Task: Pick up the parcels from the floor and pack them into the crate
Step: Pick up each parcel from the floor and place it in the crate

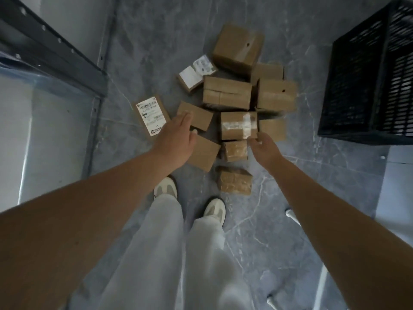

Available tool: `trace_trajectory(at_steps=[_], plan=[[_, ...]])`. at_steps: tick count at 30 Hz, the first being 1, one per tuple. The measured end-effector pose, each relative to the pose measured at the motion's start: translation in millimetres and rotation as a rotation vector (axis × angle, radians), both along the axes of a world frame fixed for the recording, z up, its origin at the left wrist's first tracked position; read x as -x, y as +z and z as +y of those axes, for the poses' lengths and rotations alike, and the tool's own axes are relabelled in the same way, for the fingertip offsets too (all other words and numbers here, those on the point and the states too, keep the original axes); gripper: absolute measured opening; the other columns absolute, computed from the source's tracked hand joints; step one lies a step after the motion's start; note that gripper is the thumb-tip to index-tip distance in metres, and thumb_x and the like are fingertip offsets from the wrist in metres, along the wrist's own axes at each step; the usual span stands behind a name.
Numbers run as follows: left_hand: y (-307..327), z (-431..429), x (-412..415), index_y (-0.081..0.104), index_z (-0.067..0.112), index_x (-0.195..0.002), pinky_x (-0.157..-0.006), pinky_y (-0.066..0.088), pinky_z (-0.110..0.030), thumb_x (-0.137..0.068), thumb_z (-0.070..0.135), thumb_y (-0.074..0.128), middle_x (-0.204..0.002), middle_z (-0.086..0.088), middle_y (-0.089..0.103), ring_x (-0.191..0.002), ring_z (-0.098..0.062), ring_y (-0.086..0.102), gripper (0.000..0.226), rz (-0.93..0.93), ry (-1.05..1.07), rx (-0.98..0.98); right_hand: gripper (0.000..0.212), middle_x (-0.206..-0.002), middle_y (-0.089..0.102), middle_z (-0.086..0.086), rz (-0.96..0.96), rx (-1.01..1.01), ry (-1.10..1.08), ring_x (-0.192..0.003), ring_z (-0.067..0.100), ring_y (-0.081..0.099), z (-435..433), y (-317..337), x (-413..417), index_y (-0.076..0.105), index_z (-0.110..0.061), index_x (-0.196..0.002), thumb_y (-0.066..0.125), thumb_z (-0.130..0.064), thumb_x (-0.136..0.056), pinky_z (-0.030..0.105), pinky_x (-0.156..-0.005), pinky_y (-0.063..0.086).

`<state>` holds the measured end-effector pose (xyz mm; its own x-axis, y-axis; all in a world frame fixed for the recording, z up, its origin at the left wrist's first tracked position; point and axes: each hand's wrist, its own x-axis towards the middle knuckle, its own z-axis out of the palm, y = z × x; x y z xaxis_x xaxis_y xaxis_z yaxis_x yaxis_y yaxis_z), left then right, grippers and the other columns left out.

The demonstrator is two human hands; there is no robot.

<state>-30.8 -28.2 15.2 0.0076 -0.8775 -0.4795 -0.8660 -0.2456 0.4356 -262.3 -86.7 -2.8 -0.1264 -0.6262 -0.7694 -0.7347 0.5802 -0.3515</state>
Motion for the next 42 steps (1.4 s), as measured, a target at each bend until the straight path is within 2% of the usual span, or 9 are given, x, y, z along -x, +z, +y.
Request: trace_trajectory(at_steps=[5, 9, 12, 16, 22, 28, 31, 37, 42], plan=[[-100, 6, 54, 0.032, 0.01, -0.149, -0.112, 0.03, -0.039, -0.102, 0.026, 0.039, -0.152, -0.012, 0.037, -0.142, -0.026, 0.031, 0.05, 0.147, -0.019, -0.114, 0.04, -0.134, 0.053, 0.019, 0.07, -0.003, 0.02, -0.124, 0.034, 0.051, 5, -90, 7, 0.048, -0.002, -0.134, 0.042, -0.026, -0.102, 0.034, -0.098, 0.038], [-163, 10, 122, 0.029, 0.017, -0.152, -0.114, 0.032, -0.041, -0.101, 0.035, 0.04, -0.152, -0.005, 0.039, -0.14, -0.027, 0.036, 0.055, 0.551, 0.329, -0.436, 0.043, -0.133, 0.055, 0.018, 0.069, -0.023, -0.042, -0.122, 0.033, 0.053, 9, -141, 20, 0.048, -0.002, -0.136, 0.04, -0.027, -0.103, 0.032, -0.091, 0.04], [-175, 1, 154, 0.038, 0.015, -0.145, -0.105, 0.038, -0.039, -0.1, 0.038, 0.038, -0.141, -0.006, 0.048, -0.126, -0.028, 0.047, 0.051, 0.708, 0.718, -0.531, 0.046, -0.132, 0.056, 0.016, 0.005, -0.104, -0.213, -0.121, 0.032, 0.054, 6, -148, 20, 0.048, 0.0, -0.137, 0.043, -0.027, -0.1, 0.03, -0.086, 0.04], [-136, -11, 160, 0.056, 0.019, -0.106, -0.076, 0.04, -0.029, -0.101, 0.021, 0.04, -0.104, -0.006, 0.061, -0.095, -0.02, 0.055, 0.017, 0.8, 0.822, -0.481, 0.057, -0.136, 0.051, 0.016, 0.055, -0.035, -0.26, -0.123, 0.034, 0.05, -6, -109, 23, 0.044, -0.004, -0.138, 0.051, -0.037, -0.091, 0.041, -0.105, 0.041], [-7, -42, 120, 0.056, 0.014, -0.109, -0.067, 0.042, -0.019, -0.098, 0.006, 0.039, -0.103, -0.007, 0.062, -0.095, -0.02, 0.058, 0.022, 0.774, 0.796, -0.255, 0.057, -0.112, 0.061, 0.013, -0.055, 0.013, -0.383, -0.109, 0.032, 0.058, -48, 37, 5, 0.062, -0.003, -0.115, 0.03, -0.049, -0.101, 0.047, -0.102, 0.045], [202, -103, 48, 0.053, 0.015, -0.122, -0.071, 0.05, -0.013, -0.089, 0.011, 0.067, -0.099, -0.001, 0.061, -0.097, -0.017, 0.061, 0.036, 0.862, 0.588, -0.054, 0.044, -0.092, 0.07, 0.018, -0.275, 0.224, -0.488, -0.089, 0.034, 0.068, -107, 256, -27, 0.069, 0.001, -0.096, 0.053, -0.04, -0.093, 0.052, -0.086, 0.056], [328, -131, 13, 0.063, 0.017, -0.107, -0.073, 0.05, -0.016, -0.083, 0.004, 0.072, -0.091, 0.0, 0.065, -0.088, -0.018, 0.064, 0.028, 0.819, 0.535, 0.09, 0.027, -0.087, 0.075, 0.015, -0.429, 0.298, -0.394, -0.086, 0.028, 0.072, -127, 389, -38, 0.075, -0.005, -0.085, 0.058, -0.026, -0.091, 0.048, -0.086, 0.057], [560, -131, -14, 0.071, 0.007, -0.096, -0.075, 0.051, -0.018, -0.077, 0.011, 0.08, -0.082, 0.0, 0.069, -0.081, -0.017, 0.065, 0.021, 0.69, 0.408, 0.453, 0.035, -0.1, 0.072, 0.02, -0.686, 0.45, -0.228, -0.091, 0.031, 0.069, -133, 606, -38, 0.067, 0.012, -0.105, 0.056, -0.019, -0.093, 0.039, -0.083, 0.058], [686, -60, -12, 0.075, 0.014, -0.086, -0.078, 0.057, -0.031, -0.067, 0.042, 0.084, -0.081, -0.004, 0.075, -0.077, -0.017, 0.071, 0.035, 0.729, 0.639, 0.81, 0.043, -0.094, 0.075, 0.01, -0.908, 0.489, 0.036, -0.082, 0.019, 0.07, -110, 721, -54, 0.07, -0.002, -0.105, 0.047, -0.037, -0.096, 0.029, -0.071, 0.052]])
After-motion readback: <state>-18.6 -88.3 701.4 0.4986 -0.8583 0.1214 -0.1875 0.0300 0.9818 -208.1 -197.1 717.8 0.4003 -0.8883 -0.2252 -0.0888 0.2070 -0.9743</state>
